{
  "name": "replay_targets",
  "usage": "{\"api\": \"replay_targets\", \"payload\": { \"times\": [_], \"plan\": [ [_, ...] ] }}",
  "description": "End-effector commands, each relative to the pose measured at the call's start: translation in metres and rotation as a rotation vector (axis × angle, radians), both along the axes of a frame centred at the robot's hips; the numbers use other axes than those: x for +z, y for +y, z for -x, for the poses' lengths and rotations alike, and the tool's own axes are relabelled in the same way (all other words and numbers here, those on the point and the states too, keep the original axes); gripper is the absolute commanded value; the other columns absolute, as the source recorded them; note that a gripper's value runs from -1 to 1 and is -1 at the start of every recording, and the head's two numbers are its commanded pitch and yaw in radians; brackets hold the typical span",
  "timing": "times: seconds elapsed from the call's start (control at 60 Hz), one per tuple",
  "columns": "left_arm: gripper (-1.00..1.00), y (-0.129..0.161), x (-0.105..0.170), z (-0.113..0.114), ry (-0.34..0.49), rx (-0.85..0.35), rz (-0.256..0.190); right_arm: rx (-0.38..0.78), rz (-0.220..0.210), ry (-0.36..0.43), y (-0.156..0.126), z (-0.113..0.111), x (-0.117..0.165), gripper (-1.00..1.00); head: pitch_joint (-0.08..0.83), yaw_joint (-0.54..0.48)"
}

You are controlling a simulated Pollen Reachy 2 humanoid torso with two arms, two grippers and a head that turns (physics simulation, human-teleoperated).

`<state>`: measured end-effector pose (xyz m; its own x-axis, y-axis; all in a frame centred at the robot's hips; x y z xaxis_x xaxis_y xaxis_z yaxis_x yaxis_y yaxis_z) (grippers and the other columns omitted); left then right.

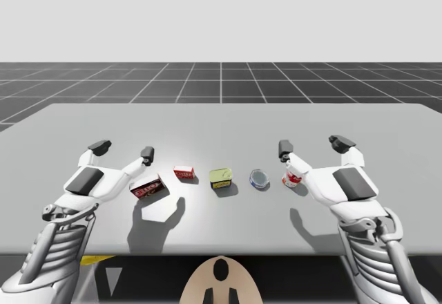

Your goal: Lift the meat can off the table.

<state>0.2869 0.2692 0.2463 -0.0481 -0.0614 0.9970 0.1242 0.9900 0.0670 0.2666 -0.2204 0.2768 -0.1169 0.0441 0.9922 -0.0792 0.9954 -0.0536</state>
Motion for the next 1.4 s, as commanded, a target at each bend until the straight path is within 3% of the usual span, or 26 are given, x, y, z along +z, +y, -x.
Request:
{"api": "replay_targets", "payload": {
  "times": [0.017,0.3,0.75,0.983,1.233,1.4],
  "plan": [
    [-1.00,0.000,0.000,0.000,0.000,0.000,-0.001,-0.040,-0.012,0.001,0.003,0.002,-0.002,-1.00,-0.005,0.00],
    [-1.00,-0.001,0.000,0.001,0.001,-0.001,-0.001,-0.055,0.011,-0.008,0.001,-0.002,-0.003,-1.00,0.087,-0.01],
    [-1.00,-0.004,-0.004,0.000,0.004,-0.010,-0.019,-0.031,0.012,0.000,0.002,-0.002,-0.003,-1.00,0.449,-0.01],
    [-1.00,-0.005,-0.005,-0.001,0.007,-0.014,-0.021,-0.028,0.017,0.002,0.003,-0.001,-0.003,-1.00,0.583,0.00],
    [-1.00,-0.005,-0.004,0.000,0.004,-0.023,-0.020,-0.026,0.017,0.004,0.004,-0.001,-0.002,-1.00,0.661,0.01],
    [-1.00,-0.013,-0.003,0.005,0.004,-0.044,-0.019,-0.026,0.017,0.005,0.004,-0.001,-0.002,-1.00,0.667,0.01]
  ]
}}
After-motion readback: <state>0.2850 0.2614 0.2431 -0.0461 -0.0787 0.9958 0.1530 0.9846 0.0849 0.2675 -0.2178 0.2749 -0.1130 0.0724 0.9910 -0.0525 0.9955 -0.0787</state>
